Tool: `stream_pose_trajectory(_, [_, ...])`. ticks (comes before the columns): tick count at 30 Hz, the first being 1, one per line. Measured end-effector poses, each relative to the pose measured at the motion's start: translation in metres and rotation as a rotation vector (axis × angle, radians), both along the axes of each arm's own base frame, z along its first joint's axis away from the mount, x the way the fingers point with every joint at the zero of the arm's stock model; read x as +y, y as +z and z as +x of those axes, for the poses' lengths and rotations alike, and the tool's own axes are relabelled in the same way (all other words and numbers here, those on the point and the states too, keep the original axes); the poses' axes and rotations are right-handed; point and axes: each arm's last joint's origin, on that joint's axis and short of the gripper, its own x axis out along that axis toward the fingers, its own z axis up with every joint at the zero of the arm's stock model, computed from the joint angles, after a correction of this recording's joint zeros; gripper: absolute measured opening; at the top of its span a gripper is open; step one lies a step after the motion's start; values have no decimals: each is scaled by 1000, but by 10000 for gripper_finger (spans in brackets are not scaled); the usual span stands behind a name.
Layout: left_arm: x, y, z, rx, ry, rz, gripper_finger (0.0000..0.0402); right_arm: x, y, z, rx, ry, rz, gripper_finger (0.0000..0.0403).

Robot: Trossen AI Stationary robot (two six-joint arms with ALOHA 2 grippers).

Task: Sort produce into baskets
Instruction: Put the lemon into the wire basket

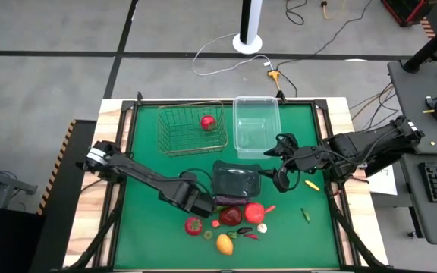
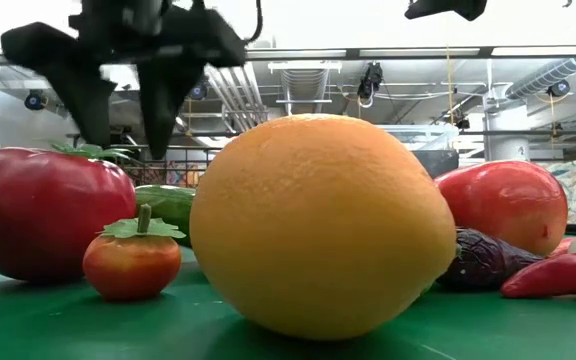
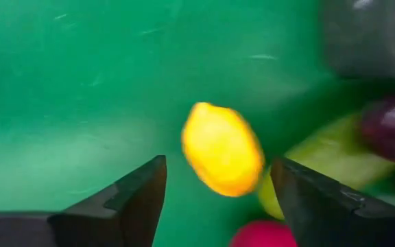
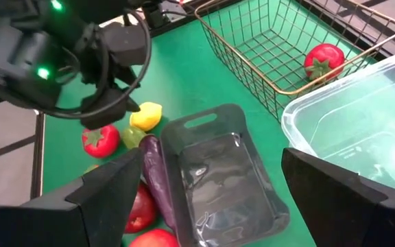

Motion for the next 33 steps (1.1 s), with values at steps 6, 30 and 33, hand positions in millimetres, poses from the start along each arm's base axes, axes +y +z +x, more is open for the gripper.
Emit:
stream_pose_trajectory(6, [2,-23,-5,-14,63,-18,233,0,0,0,7,8,15,343])
stream_pose_trajectory(30, [1,-44,-4,-85,-34,-38,146,0,-3,-2,31,5,11,343])
stream_pose_trajectory(33, [1,-37,-4,-59,-76,-30,120,0,-3,-2,31,4,11,343])
